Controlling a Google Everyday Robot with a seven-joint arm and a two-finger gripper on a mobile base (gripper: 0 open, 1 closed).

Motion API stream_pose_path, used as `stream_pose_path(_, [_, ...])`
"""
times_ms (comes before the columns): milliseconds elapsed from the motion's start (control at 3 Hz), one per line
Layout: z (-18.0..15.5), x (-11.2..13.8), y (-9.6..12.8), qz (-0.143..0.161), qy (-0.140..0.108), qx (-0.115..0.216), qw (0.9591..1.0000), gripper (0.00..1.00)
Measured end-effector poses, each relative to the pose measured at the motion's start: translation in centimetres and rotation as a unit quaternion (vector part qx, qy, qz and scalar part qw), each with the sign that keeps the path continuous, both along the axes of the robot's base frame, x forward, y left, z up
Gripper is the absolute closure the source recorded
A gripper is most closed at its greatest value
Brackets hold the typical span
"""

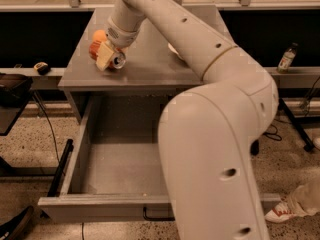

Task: Place coke can into top drawer

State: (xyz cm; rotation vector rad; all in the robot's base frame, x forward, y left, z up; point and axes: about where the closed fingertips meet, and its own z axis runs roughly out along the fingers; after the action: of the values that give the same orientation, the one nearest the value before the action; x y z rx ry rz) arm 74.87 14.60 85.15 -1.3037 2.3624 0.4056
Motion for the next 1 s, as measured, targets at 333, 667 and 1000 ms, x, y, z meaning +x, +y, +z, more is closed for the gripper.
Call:
stream_pose_path(333, [2.6, -4.1, -1.0, 0.092, -0.010, 0.060, 0.9939, 0.71])
stream_pose_path(667, [5.2, -9.6, -7.3, 0.191, -0.039, 0.089, 0.9768, 1.00])
stream_pose_path(1000, [3.6, -13.5, -13.2, 0.260, -0.050, 0.028, 0.9640, 1.00])
